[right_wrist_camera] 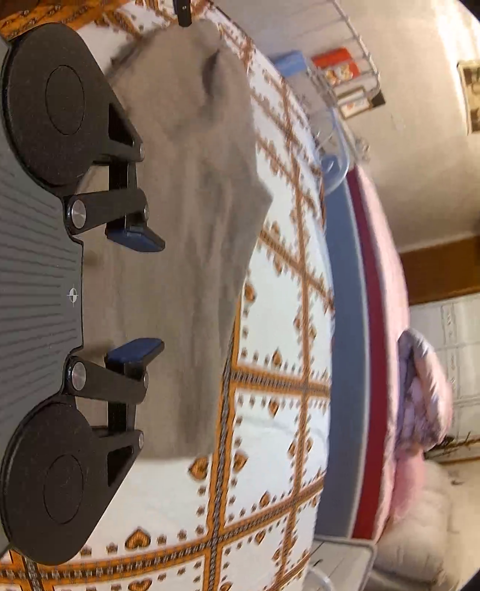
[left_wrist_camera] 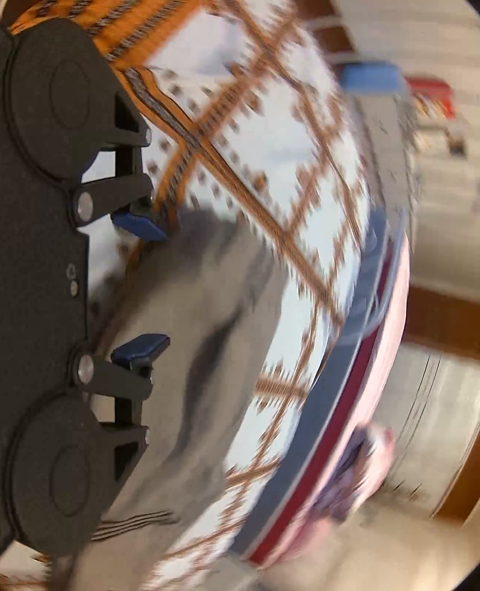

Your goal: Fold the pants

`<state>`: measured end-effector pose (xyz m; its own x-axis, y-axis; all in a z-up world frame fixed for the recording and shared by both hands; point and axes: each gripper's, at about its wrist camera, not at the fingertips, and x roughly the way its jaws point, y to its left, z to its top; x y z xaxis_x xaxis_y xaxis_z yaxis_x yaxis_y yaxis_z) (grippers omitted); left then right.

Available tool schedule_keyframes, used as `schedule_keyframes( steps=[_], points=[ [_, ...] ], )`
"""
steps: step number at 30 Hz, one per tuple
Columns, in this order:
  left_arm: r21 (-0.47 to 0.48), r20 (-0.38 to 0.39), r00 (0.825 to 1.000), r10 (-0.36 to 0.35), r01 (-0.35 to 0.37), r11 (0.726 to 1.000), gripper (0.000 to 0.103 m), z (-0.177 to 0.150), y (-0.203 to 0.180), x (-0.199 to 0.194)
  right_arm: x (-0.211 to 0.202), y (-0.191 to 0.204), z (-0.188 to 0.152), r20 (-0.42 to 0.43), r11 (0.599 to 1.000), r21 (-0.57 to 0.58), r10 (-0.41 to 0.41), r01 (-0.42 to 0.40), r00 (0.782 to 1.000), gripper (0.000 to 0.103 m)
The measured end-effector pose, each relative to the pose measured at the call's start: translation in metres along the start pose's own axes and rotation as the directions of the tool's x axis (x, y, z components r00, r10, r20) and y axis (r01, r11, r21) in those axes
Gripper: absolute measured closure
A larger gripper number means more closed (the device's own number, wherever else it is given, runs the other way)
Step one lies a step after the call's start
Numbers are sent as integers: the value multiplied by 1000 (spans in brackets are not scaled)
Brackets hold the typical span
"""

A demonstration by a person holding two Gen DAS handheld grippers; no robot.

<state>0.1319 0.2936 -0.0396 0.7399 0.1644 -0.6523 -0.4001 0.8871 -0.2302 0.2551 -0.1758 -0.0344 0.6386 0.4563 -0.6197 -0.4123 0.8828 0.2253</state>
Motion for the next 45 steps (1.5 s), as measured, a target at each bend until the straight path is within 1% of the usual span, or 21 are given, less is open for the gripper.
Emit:
schedule_keyframes(
  steps=[2, 3, 6, 9, 10, 11, 12, 14, 15, 17, 19, 21, 23, 25, 27, 31, 34, 37, 39, 42, 45],
  points=[
    [-75, -22, 999, -30, 29, 997, 56, 1, 18, 8, 0, 17, -3, 12, 999, -5, 39, -39, 999, 51],
    [-94, -32, 999, -41, 38, 995, 56, 0, 23, 13, 1, 25, -5, 19, 998, -7, 55, -55, 998, 51],
    [-127, -41, 995, -96, 90, 988, 56, 2, 33, 31, 8, 48, -13, 13, 997, -20, 70, -69, 997, 51],
    [-154, -38, 987, -157, 150, 977, 54, 3, 37, 48, 18, 60, -19, 2, 998, -20, 58, -58, 998, 51],
    [-157, -27, 984, -175, 169, 973, 53, 3, 40, 53, 20, 64, -21, 2, 998, -29, 51, -51, 999, 51],
    [-155, -12, 981, -195, 191, 969, 47, 3, 41, 57, 22, 67, -21, 2, 998, -43, 48, -47, 999, 51],
    [-156, -4, 978, -208, 205, 966, 47, 2, 44, 62, 24, 69, -22, 3, 997, -57, 49, -49, 999, 51],
    [-152, -3, 977, -212, 209, 966, 49, 2, 44, 68, 29, 70, -23, -1, 996, -70, 58, -58, 998, 51],
    [-146, -1, 978, -210, 208, 967, 52, 4, 43, 69, 30, 70, -23, 3, 995, -71, 71, -70, 997, 51],
    [-166, 2, 975, -223, 220, 961, 72, 7, 45, 65, 34, 73, -22, 9, 994, -76, 82, -81, 997, 51],
    [-182, 16, 967, -254, 253, 950, 76, 9, 47, 58, 37, 77, -22, 9, 993, -81, 90, -89, 996, 51],
    [-155, 8, 971, -237, 236, 959, 77, 8, 44, 56, 43, 83, -22, -8, 991, -96, 93, -93, 996, 51],
    [-121, -30, 979, -203, 198, 973, 76, 2, 41, 60, 54, 91, -28, -57, 987, -141, 65, -72, 996, 50],
    [-95, -25, 982, -185, 182, 979, 77, 2, 38, 58, 59, 93, -31, -50, 986, -156, 48, -56, 998, 49],
    [-112, -7, 983, -183, 181, 977, 77, 5, 35, 52, 60, 89, -29, -64, 989, -134, 53, -61, 997, 49],
    [-158, 51, 975, -218, 223, 962, 79, 9, 34, 37, 51, 75, -23, -51, 995, -62, 73, -76, 996, 49],
    [-121, 106, 962, -250, 262, 957, 80, 15, 19, 19, 40, 61, -15, -29, 999, 2, 53, -52, 998, 49],
    [-67, 140, 954, -265, 276, 959, 80, 18, -3, 4, 28, 43, -4, -3, 998, 48, 27, -27, 1000, 48],
    [-19, 152, 947, -285, 291, 957, 80, 20, -22, -4, 20, 30, 3, 13, 996, 84, 26, -27, 1000, 48],
    [55, 145, 932, -332, 327, 943, 80, 20, -60, -8, 8, 16, 10, 34, 991, 131, 28, -33, 999, 48],
    [107, 139, 910, -392, 379, 919, 80, 19, -105, -10, -5, 0, 14, 57, 982, 185, 15, -25, 998, 48]
  ],
)
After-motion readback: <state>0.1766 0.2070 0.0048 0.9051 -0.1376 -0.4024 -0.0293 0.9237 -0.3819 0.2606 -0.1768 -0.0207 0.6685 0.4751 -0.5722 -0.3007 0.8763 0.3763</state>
